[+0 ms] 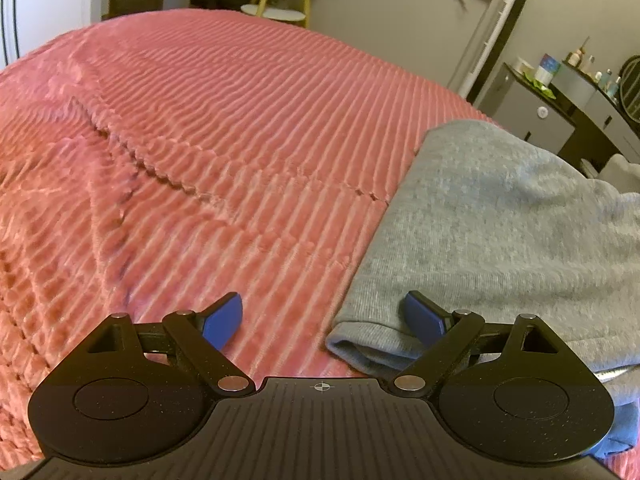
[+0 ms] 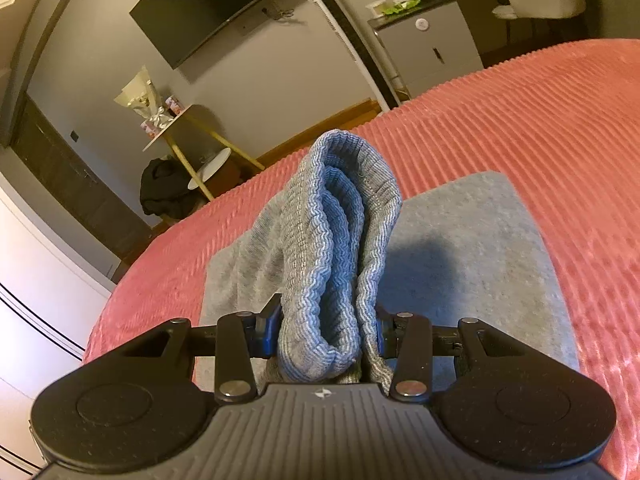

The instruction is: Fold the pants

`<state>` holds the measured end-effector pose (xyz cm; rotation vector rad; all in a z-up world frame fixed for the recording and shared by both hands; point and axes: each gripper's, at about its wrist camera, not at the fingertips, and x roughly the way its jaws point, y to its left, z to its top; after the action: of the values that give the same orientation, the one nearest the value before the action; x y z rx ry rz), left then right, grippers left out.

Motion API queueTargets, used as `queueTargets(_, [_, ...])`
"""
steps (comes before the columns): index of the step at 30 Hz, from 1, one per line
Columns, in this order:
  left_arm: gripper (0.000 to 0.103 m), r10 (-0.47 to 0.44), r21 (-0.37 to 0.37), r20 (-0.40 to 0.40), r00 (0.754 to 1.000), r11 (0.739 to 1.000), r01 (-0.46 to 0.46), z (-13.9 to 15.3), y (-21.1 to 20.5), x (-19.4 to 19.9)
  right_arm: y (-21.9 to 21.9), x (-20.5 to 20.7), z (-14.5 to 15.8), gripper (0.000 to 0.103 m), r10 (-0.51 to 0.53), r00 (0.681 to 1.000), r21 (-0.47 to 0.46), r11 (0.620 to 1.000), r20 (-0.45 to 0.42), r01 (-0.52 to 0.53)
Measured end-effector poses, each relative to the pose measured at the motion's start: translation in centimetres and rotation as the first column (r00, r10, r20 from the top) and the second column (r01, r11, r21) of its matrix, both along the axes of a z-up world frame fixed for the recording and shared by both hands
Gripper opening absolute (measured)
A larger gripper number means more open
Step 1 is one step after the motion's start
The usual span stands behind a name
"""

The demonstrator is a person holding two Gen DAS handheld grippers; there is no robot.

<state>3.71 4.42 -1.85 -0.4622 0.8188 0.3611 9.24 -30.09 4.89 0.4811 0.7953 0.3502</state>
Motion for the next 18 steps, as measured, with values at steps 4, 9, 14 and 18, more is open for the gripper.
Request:
queueTargets(4, [0.091, 0.006, -0.013, 0.009, 1.000, 1.000, -0.006, 0.1, 0.3, -0.2, -0.2, 0.2, -1.1, 0.044, -0.013, 1.000, -0.007, 1.000, -0.015, 0.013])
queueTargets(9, [0.089, -0.116, -0.169, 0.074, 0.991, 0.977, 0.127, 0.2, 1.5, -0.8, -2.4, 1.2, -5.2, 0.081, -0.103, 0.982, -0.043, 0.994, -0.158, 0.098])
queueTargets(14, [0.089, -0.321, -0.176, 0.076, 0.944, 0.927, 0.330, 0.5, 0.2, -0.8, -5.1, 0.1, -7.5, 0.088, -0.064, 0.972, 0.131, 0.987, -0.224, 0.095])
queueTargets(18, [0.089, -0.446, -0.099, 0.041, 0.894, 0.889, 0.447, 0.8, -2.2, -0.6, -4.6, 0.7, -8.4, 0.099, 0.021, 0.969, 0.208, 0.978, -0.246, 0.032])
